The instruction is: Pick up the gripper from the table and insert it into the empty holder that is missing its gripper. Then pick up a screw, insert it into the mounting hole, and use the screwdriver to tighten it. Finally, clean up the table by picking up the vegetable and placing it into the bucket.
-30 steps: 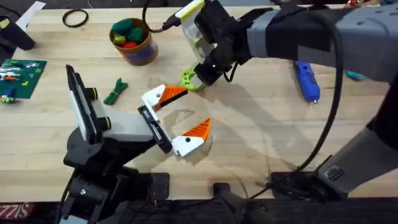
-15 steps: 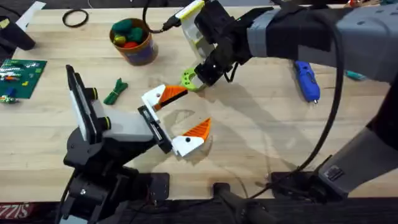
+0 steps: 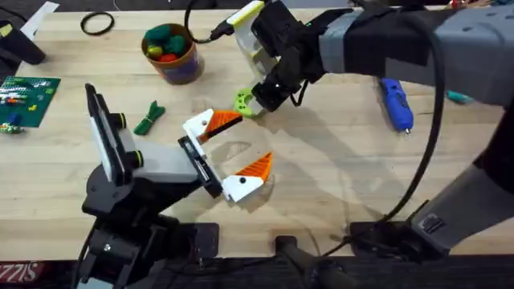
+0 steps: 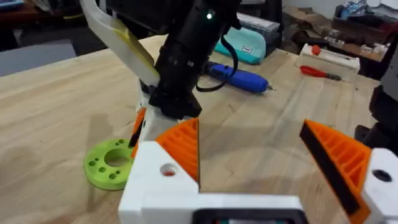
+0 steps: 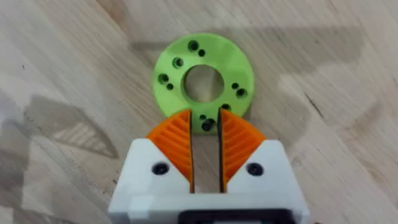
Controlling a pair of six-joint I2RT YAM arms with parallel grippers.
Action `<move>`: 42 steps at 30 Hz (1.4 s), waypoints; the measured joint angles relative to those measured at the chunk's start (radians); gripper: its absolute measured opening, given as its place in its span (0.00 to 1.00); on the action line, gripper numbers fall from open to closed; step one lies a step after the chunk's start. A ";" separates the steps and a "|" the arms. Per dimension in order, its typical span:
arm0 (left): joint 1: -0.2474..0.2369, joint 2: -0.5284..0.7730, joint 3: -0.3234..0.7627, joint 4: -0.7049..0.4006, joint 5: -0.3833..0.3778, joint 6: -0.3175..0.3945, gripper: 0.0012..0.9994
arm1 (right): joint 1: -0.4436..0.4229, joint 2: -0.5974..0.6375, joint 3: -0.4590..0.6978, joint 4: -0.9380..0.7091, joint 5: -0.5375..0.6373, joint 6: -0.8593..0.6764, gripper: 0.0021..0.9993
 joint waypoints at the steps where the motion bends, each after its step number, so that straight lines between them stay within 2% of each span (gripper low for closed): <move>1: 0.000 0.000 0.000 0.000 0.000 0.000 0.99 | 0.000 0.000 0.000 0.000 0.000 -0.002 0.18; 3: 0.000 0.000 0.000 0.000 0.000 0.000 0.99 | 0.000 0.000 0.000 -0.004 0.000 -0.001 0.03; 5: 0.000 0.000 0.000 0.000 0.000 0.000 0.99 | 0.000 0.000 0.000 -0.007 0.000 0.000 0.00; 26: 0.000 0.000 0.000 0.000 0.000 0.000 0.99 | 0.000 0.000 0.021 -0.048 0.000 0.000 0.00; 31: 0.000 0.000 0.000 0.000 0.000 0.000 0.99 | 0.000 -0.011 0.093 -0.128 0.000 0.000 0.00; 42: 0.000 0.000 0.000 0.000 0.000 0.000 0.99 | 0.000 -0.037 0.328 -0.333 -0.001 0.000 0.00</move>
